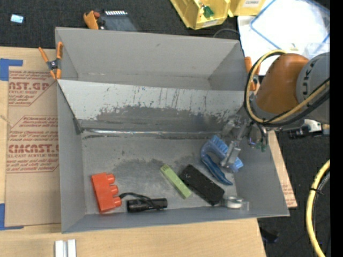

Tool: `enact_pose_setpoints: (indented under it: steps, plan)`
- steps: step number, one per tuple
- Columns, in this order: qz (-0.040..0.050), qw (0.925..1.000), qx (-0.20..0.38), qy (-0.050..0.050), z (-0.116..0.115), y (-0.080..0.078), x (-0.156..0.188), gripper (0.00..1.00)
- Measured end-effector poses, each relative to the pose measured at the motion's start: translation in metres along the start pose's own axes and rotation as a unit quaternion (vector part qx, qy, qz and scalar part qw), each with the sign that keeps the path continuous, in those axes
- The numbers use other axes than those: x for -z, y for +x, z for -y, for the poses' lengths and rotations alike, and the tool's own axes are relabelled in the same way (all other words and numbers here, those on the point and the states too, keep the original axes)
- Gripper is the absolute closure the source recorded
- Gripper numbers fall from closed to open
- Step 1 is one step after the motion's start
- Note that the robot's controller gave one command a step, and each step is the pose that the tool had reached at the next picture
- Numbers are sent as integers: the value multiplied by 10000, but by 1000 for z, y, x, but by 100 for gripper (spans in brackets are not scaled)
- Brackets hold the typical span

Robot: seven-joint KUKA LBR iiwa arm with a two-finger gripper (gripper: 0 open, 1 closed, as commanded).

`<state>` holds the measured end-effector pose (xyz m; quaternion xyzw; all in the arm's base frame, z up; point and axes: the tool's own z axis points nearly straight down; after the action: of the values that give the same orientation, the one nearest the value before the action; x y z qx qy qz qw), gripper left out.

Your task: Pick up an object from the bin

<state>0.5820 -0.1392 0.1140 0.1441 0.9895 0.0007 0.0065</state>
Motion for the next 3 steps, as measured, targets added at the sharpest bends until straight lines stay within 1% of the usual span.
enact_pose_setpoints:
  steps: [1,2,3]
  plan:
    - [68,9984,-569,-6,-20,90,-38,0]
    - [103,9742,-2255,-16,-38,-1,-40,100]
    - [104,9742,-2257,-14,-38,-1,-39,100]
